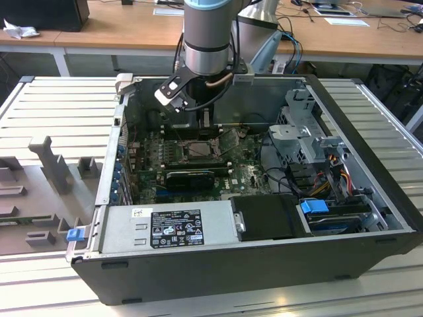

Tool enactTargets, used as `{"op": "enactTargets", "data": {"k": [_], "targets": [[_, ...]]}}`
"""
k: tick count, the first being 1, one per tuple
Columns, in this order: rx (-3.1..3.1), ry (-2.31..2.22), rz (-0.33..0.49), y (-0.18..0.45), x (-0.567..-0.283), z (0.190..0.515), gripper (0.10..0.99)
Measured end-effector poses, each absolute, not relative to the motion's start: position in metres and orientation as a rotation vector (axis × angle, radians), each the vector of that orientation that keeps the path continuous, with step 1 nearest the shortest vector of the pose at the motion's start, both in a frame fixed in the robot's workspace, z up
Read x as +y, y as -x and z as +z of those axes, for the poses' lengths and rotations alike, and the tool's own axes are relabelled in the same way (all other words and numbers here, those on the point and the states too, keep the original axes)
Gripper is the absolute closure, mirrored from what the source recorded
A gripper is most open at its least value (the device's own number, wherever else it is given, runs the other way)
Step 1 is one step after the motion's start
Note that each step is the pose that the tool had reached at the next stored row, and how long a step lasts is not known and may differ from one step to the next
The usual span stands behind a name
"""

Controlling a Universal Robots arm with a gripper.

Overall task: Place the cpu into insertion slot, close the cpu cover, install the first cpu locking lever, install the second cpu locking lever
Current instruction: 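Close the cpu cover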

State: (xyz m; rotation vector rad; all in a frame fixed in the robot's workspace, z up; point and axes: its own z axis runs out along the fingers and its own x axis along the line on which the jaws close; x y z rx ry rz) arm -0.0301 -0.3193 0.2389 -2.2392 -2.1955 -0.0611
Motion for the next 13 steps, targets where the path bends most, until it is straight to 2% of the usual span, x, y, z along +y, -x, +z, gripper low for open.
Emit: {"op": "enactTargets", "data": {"k": [13], "targets": [[-2.196, 2.239, -0.061, 0.030, -0.318, 0.257, 0.980]]}}
